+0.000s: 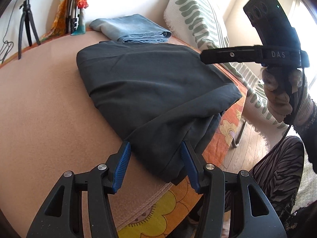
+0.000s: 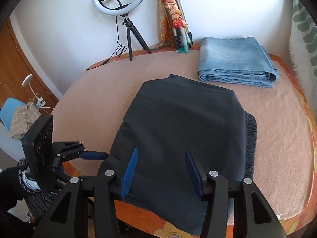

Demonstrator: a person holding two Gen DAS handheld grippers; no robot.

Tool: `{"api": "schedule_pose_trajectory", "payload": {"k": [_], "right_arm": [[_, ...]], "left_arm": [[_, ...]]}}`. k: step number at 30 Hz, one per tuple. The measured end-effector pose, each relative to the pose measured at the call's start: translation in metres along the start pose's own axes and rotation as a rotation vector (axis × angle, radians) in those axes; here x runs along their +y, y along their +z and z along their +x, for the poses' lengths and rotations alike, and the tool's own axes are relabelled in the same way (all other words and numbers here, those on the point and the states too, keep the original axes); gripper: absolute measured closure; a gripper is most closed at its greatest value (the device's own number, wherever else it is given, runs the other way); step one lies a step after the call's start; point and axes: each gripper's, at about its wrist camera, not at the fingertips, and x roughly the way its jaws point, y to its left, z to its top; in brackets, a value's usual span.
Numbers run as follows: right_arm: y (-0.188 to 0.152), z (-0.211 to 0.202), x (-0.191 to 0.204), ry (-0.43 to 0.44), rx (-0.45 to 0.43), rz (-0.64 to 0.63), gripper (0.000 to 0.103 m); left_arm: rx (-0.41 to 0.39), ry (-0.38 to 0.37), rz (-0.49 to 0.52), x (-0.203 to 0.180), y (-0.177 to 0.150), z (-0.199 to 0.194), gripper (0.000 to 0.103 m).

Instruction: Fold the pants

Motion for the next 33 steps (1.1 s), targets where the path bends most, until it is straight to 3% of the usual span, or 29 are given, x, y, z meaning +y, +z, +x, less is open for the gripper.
{"api": "schedule_pose_trajectory", "payload": {"k": [6, 8, 14, 18, 25, 30, 33], "right_arm": [[0.038, 0.046, 0.032, 0.008, 0.094, -0.050, 0.051], [0.046, 0.060, 0.041, 0.015, 0.118, -0.037, 0.051], [0.065, 0.105, 0.057, -0.029, 0.202, -0.028, 0.051], [0.067, 0.133, 0.045, -0.127, 0.264, -0.016, 0.051], [0.067, 0.141, 0.024, -0.136, 0.285, 0.049, 0.053], [0.096, 0.134, 0.062, -0.145, 0.264, -0.071, 0.053], [0.106, 0.149, 0.083, -0.166, 0.308, -0.123, 0.049]], "left_arm": [[-0.009, -0.034, -0.012, 0.002, -0.008, 0.000, 0.055], [-0.016, -0.066, -0.002, 0.001, -0.009, 0.002, 0.077], [-0.055, -0.074, 0.016, -0.002, -0.009, -0.007, 0.094], [-0.075, -0.078, 0.049, -0.010, -0.018, -0.018, 0.097], [-0.057, -0.148, 0.033, -0.015, -0.027, -0.020, 0.101], [-0.104, -0.082, 0.030, -0.013, -0.024, -0.027, 0.101], [-0.105, -0.047, 0.037, -0.013, -0.022, -0.028, 0.089]]}}
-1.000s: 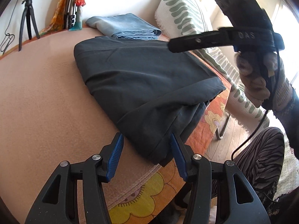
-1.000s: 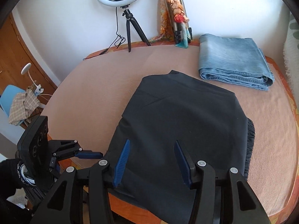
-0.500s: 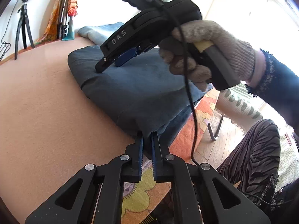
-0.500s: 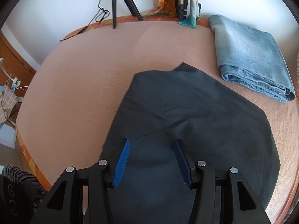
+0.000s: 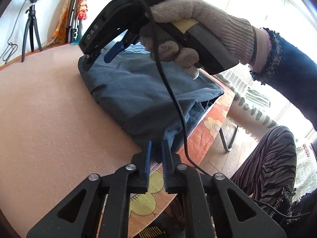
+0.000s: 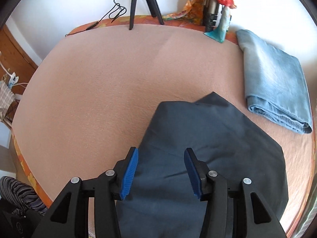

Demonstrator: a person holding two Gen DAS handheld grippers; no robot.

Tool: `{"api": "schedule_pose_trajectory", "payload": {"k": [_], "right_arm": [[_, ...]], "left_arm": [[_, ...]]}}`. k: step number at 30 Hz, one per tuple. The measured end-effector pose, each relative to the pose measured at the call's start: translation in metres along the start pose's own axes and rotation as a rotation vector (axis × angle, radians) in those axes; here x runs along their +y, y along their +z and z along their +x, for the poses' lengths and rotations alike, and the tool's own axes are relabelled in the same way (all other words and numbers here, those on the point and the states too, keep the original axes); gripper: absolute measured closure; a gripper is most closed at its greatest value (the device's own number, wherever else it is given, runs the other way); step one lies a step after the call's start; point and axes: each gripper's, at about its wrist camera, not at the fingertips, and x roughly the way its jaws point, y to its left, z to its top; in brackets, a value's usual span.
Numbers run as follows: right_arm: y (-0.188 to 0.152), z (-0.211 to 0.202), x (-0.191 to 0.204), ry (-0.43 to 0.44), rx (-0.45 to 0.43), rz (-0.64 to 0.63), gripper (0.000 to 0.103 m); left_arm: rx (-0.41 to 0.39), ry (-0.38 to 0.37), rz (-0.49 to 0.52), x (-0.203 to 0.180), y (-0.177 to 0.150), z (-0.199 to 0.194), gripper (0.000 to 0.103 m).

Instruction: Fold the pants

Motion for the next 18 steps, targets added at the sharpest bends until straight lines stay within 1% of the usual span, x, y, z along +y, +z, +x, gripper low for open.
{"api": "schedule_pose_trajectory", "payload": {"k": [1, 2, 4, 6, 8, 9, 10, 11, 12, 13, 14, 16, 18], "right_arm": [[0.004, 0.007, 0.004, -0.008, 0.028, -0.006, 0.048], [0.007, 0.014, 0.008, -0.022, 0.054, -0.005, 0.048], [0.011, 0.025, 0.014, -0.063, 0.094, -0.008, 0.048], [0.013, 0.033, 0.023, -0.113, 0.118, -0.035, 0.046], [0.014, 0.041, 0.033, -0.171, 0.137, -0.080, 0.047], [0.013, 0.044, 0.037, -0.198, 0.147, -0.103, 0.047], [0.013, 0.043, 0.039, -0.211, 0.134, -0.118, 0.050], [0.013, 0.043, 0.041, -0.217, 0.135, -0.129, 0.066], [0.012, 0.042, 0.042, -0.221, 0.133, -0.139, 0.077], [0.011, 0.041, 0.041, -0.232, 0.135, -0.149, 0.082], [0.009, 0.039, 0.041, -0.229, 0.127, -0.154, 0.092], [0.007, 0.031, 0.038, -0.231, 0.106, -0.153, 0.098], [0.004, 0.015, 0.031, -0.216, 0.065, -0.138, 0.099]], "left_arm": [[0.004, 0.006, 0.000, 0.000, 0.000, 0.001, 0.084], [0.018, 0.005, 0.003, 0.001, -0.001, 0.005, 0.081], [0.035, 0.018, 0.009, 0.003, -0.001, 0.012, 0.081], [0.048, 0.025, -0.006, 0.007, 0.001, 0.019, 0.080], [0.040, -0.014, -0.029, 0.012, 0.003, 0.022, 0.081], [0.041, -0.025, -0.027, 0.013, 0.004, 0.023, 0.083], [0.042, -0.038, -0.025, 0.013, 0.004, 0.024, 0.093], [0.038, -0.046, -0.027, 0.013, 0.005, 0.024, 0.094], [0.032, -0.053, -0.032, 0.013, 0.005, 0.024, 0.095], [0.026, -0.059, -0.041, 0.013, 0.006, 0.022, 0.096], [0.015, -0.066, -0.049, 0.013, 0.007, 0.019, 0.097], [-0.012, -0.072, -0.045, 0.009, 0.010, 0.008, 0.098], [-0.035, -0.063, 0.005, -0.001, 0.011, -0.002, 0.099]]}}
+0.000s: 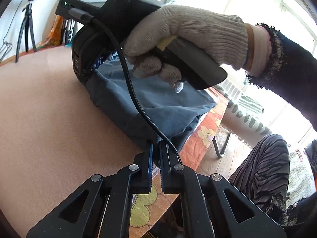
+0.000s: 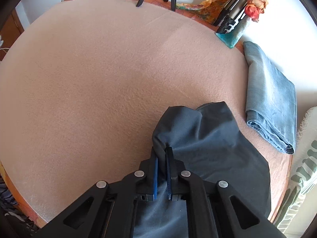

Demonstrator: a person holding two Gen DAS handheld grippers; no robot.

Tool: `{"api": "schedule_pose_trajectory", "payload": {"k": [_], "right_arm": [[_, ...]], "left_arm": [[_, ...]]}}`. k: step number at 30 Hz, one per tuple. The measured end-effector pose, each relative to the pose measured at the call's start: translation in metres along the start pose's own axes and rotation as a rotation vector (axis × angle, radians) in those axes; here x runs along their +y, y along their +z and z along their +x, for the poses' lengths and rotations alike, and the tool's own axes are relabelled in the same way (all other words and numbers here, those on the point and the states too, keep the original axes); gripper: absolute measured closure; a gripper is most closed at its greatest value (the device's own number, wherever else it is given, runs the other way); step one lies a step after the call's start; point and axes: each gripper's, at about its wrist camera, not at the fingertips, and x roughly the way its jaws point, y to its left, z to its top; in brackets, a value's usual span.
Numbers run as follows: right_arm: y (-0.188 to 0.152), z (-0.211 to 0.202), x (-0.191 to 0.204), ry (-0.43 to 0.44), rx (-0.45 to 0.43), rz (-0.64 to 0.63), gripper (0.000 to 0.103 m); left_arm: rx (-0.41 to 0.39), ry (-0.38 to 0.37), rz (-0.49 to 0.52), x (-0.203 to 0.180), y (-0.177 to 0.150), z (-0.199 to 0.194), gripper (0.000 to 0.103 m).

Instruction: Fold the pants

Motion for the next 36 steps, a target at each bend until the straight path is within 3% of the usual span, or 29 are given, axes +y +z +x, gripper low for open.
{"api": "schedule_pose_trajectory", "payload": {"k": [4, 8, 9, 12, 15, 17, 21, 25, 26, 30, 36], "right_arm": [[0.004, -0.011, -0.015, 0.044, -0.037, 0.069, 0.100], [0.007, -0.002, -0.019, 0.099, -0.033, 0.109, 0.100], [0.008, 0.000, -0.018, 0.114, -0.030, 0.109, 0.098], [0.002, -0.010, -0.020, 0.142, -0.063, 0.101, 0.069], [-0.020, -0.037, -0.036, 0.211, -0.150, 0.149, 0.067], [-0.045, -0.056, -0.045, 0.261, -0.201, 0.202, 0.067], [-0.101, -0.086, -0.033, 0.322, -0.297, 0.240, 0.064], [-0.152, -0.086, -0.004, 0.449, -0.298, 0.312, 0.065], [-0.162, -0.081, 0.004, 0.472, -0.284, 0.339, 0.065], [-0.184, -0.064, 0.034, 0.410, -0.243, 0.437, 0.064], [-0.191, -0.057, 0.048, 0.314, -0.230, 0.539, 0.068]], "left_arm": [[0.032, -0.065, 0.000, -0.009, -0.006, 0.005, 0.103], [0.075, -0.060, 0.059, -0.022, -0.016, 0.014, 0.103], [0.064, -0.051, 0.064, -0.022, -0.015, 0.011, 0.103], [0.000, -0.034, 0.040, -0.008, -0.007, -0.011, 0.103], [-0.043, -0.010, -0.011, 0.014, 0.000, -0.030, 0.101], [-0.039, 0.011, -0.043, 0.029, 0.008, -0.033, 0.090], [-0.028, 0.017, -0.121, 0.060, 0.036, -0.033, 0.087], [-0.025, 0.057, -0.118, 0.078, 0.072, -0.025, 0.051], [-0.009, 0.048, -0.114, 0.085, 0.081, -0.020, 0.046], [0.016, 0.032, -0.206, 0.111, 0.103, 0.008, 0.046], [0.060, -0.008, -0.393, 0.143, 0.103, 0.045, 0.046]]}}
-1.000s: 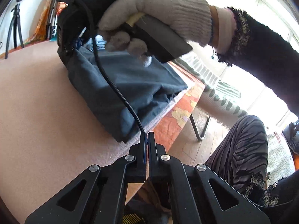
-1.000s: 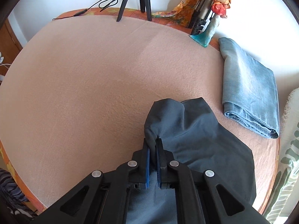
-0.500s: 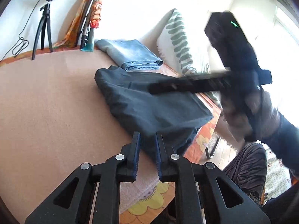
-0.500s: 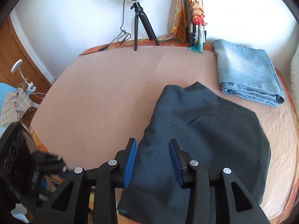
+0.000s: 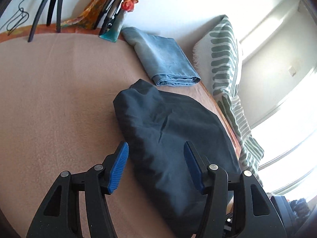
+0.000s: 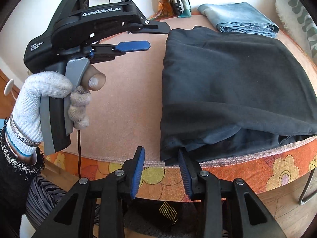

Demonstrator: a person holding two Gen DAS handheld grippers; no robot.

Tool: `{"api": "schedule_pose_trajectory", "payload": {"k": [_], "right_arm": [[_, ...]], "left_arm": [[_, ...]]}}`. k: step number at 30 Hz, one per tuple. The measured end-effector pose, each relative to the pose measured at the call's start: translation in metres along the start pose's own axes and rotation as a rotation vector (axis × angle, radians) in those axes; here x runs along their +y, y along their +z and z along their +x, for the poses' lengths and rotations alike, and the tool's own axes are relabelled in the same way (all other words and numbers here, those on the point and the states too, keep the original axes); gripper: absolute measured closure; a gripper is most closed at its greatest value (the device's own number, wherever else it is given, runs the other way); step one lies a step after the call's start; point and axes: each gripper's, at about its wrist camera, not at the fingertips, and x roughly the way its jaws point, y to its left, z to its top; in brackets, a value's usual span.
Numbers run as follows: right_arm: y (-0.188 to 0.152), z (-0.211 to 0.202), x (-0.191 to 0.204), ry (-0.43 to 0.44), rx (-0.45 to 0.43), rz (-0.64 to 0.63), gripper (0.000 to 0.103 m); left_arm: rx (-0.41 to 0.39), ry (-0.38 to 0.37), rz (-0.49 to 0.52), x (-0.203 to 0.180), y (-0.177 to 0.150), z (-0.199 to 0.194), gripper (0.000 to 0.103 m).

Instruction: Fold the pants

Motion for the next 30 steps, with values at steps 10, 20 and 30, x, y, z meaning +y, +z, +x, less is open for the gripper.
{"api": "schedule_pose_trajectory", "payload": {"k": [10, 20, 30], "right_arm": [[0.001, -0.014, -0.003, -0.034, -0.043, -0.013, 0.102], [0.002, -0.038, 0.003, -0.041, -0.085, -0.092, 0.103], [-0.021, -0.051, -0.012, 0.040, -0.100, -0.018, 0.103]], "left_arm": [[0.039, -0.056, -0.140, 0.025, 0.004, 0.029, 0.049], [-0.017, -0.115, -0.160, 0.024, 0.016, 0.046, 0.096], [-0.048, -0.055, -0.134, 0.028, 0.022, 0.047, 0.098]]}}
